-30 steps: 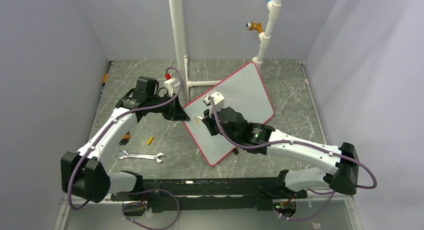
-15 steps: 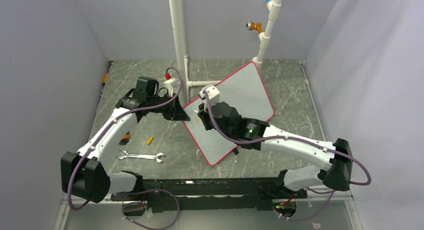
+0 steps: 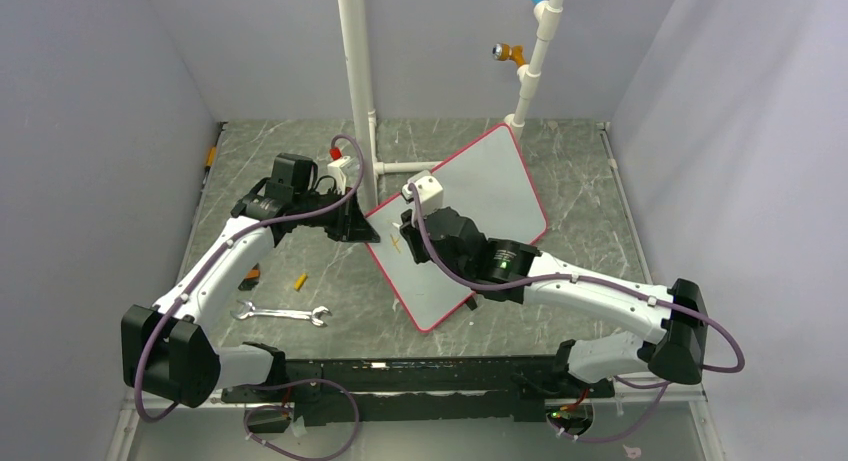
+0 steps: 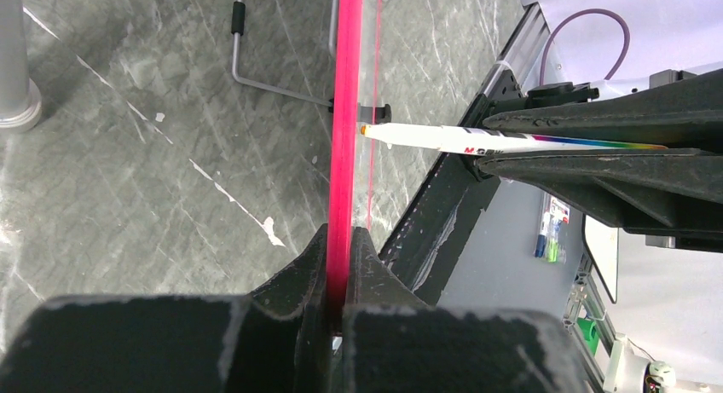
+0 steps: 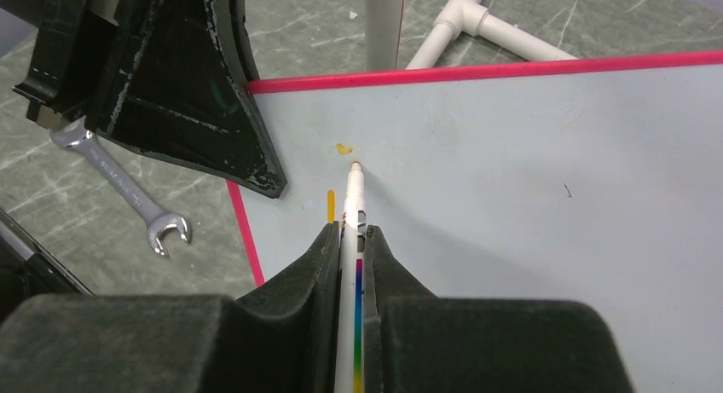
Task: Write a sentence on the whiteboard
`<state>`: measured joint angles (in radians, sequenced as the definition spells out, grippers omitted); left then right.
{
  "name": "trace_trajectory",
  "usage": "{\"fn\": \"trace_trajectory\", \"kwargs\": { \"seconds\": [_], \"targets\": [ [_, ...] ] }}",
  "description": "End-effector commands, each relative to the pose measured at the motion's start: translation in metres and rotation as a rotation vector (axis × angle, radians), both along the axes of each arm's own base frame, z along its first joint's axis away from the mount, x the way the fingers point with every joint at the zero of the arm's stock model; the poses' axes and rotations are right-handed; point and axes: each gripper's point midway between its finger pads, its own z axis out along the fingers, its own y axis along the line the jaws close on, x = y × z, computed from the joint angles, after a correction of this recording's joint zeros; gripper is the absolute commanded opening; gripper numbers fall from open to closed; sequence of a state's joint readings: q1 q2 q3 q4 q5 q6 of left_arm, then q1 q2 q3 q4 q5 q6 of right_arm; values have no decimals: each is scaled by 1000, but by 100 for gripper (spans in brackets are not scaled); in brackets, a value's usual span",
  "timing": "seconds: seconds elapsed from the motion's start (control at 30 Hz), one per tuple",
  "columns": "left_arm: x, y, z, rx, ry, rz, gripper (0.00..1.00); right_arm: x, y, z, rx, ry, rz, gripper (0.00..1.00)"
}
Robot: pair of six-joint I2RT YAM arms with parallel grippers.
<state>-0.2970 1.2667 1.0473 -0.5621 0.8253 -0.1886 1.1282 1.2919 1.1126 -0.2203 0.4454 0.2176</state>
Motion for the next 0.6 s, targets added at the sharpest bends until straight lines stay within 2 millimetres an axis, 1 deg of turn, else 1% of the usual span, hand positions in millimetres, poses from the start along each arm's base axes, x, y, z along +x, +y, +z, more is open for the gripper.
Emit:
{"fn": "trace_trajectory", "kwargs": {
  "seconds": [0.0, 0.27, 0.57],
  "targets": [
    [34, 14, 7, 91, -243, 57, 0, 1, -6, 7, 31, -7, -26, 0],
    [34, 14, 8, 91, -248, 58, 0, -3, -9, -16, -25, 27, -16, 0],
    [33, 13, 7, 90, -244, 55, 0, -18, -11, -33, -55, 93, 41, 0]
  ]
}}
